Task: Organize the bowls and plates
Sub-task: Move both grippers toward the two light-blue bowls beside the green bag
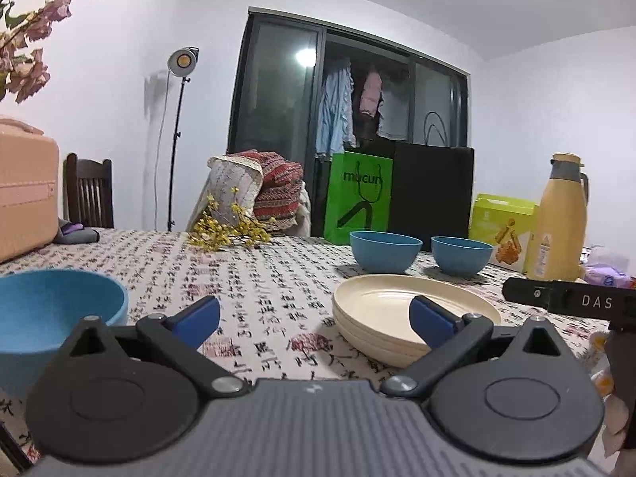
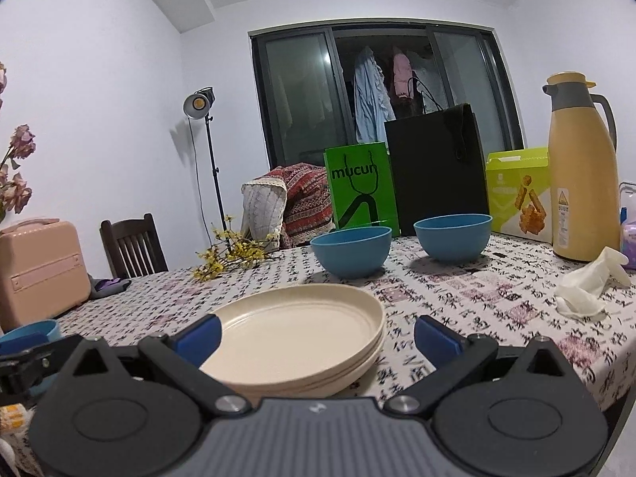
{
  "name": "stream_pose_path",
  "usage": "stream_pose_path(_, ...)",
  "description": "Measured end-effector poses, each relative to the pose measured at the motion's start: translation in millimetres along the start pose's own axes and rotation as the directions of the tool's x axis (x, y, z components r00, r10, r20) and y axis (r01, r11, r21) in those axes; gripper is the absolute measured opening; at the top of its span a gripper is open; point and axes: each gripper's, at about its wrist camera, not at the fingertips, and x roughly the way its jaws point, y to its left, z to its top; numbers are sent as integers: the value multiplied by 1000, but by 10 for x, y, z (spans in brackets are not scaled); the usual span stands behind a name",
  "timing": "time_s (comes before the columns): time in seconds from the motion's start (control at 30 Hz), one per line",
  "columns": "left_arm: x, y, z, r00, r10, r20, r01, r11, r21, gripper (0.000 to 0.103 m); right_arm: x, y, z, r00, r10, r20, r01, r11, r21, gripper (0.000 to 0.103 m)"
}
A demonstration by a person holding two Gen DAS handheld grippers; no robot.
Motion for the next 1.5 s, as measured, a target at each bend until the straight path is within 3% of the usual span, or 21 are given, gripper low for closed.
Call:
stream_pose_path(0.2, 165, -65, 121, 1000, 27, 15, -27, 999, 17, 103, 204, -175, 91, 1000, 2, 19, -2, 999, 35, 103)
stream_pose_path(0.77, 772, -450, 685, 997, -14, 75, 14, 1000, 2, 103, 652, -535, 674, 994, -23, 107, 14, 996, 89, 103)
stream_pose_path(1.0, 1014, -530, 932, 998, -19, 67, 20, 1000, -22, 103, 852, -585, 976, 993, -40, 114, 33, 998, 61, 103)
stream_pose_path(1.5, 1653, -617, 1357, 999, 36, 28, -35, 998, -45, 103, 1296, -657, 1432, 988, -100, 117, 100, 995, 2, 103)
